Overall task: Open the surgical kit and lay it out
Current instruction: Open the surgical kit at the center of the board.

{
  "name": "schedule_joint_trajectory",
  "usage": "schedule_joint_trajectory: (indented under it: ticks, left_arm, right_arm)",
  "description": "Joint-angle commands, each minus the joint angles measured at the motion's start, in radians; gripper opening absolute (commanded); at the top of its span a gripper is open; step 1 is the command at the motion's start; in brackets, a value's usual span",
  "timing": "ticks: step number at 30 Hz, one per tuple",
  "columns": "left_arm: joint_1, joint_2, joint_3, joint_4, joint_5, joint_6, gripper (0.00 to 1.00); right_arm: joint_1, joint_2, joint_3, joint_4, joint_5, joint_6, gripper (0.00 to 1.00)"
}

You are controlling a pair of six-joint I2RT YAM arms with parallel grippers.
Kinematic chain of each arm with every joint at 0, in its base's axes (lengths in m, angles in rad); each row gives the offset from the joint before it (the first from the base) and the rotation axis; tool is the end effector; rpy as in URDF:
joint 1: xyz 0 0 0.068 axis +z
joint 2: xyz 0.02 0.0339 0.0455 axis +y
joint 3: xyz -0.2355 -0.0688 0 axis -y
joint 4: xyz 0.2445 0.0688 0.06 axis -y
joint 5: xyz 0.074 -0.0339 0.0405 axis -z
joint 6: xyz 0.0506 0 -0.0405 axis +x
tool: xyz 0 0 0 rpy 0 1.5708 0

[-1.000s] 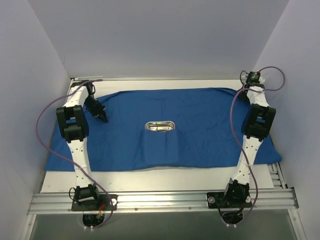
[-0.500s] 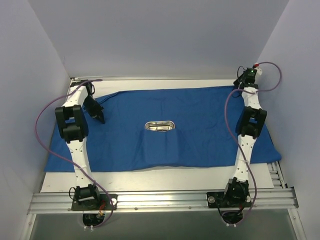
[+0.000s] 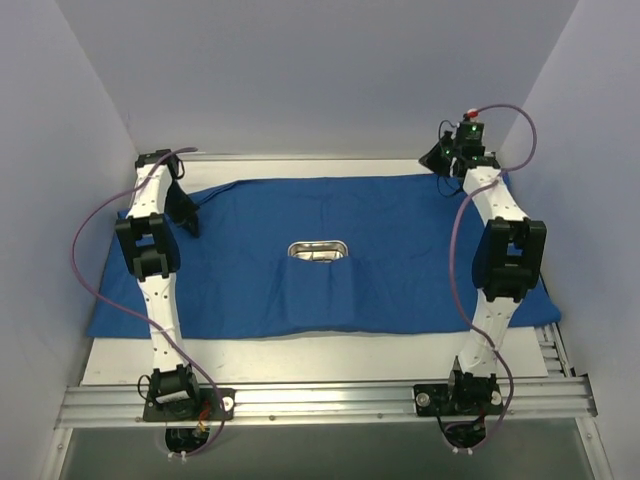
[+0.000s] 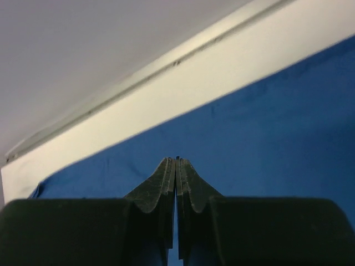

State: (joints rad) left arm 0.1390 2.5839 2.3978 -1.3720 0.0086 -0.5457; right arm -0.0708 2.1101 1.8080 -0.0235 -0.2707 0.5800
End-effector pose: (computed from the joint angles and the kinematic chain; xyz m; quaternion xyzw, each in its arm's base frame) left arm 0.4683 0.0651 0.1273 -0.3357 0.9419 -0.0055 0.0053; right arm 0.5082 -0.0225 0.2608 0.1828 0.7879 0.2516 0.5316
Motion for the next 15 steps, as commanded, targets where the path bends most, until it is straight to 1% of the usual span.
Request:
schedule_joint_trajectory:
  ticks: [1, 2, 4, 5, 9, 13, 15]
  left_arm:
    - [0.048, 0.082, 0.089, 0.079, -0.053, -0.002, 0.02]
    - [0.053, 0.106, 0.109, 0.076, -0.042, -0.008, 0.02]
    - [0.059, 0.108, 0.127, 0.097, -0.035, -0.008, 0.02]
    - [0.059, 0.09, 0.118, 0.126, -0.033, -0.007, 0.02]
    - [0.062, 0.01, 0.061, 0.186, -0.039, -0.02, 0.02]
    - [0.062, -0.088, -0.032, 0.263, -0.041, -0.043, 0.02]
    - [0.062, -0.117, -0.04, 0.313, -0.024, -0.056, 0.02]
  right_arm:
    - [0.04, -0.079, -0.162, -0.041, -0.058, 0.021, 0.0]
    - [0.052, -0.119, -0.243, -0.041, -0.068, -0.001, 0.0]
    - [0.086, -0.157, -0.32, -0.053, -0.078, -0.012, 0.0]
    - [0.094, -0.194, -0.396, -0.056, -0.078, -0.011, 0.0]
    - [0.104, -0.248, -0.545, -0.046, -0.116, -0.006, 0.0]
    - [0.112, -0.262, -0.602, -0.062, -0.11, -0.003, 0.0]
    - [0.111, -0.249, -0.608, -0.07, -0.082, 0.003, 0.0]
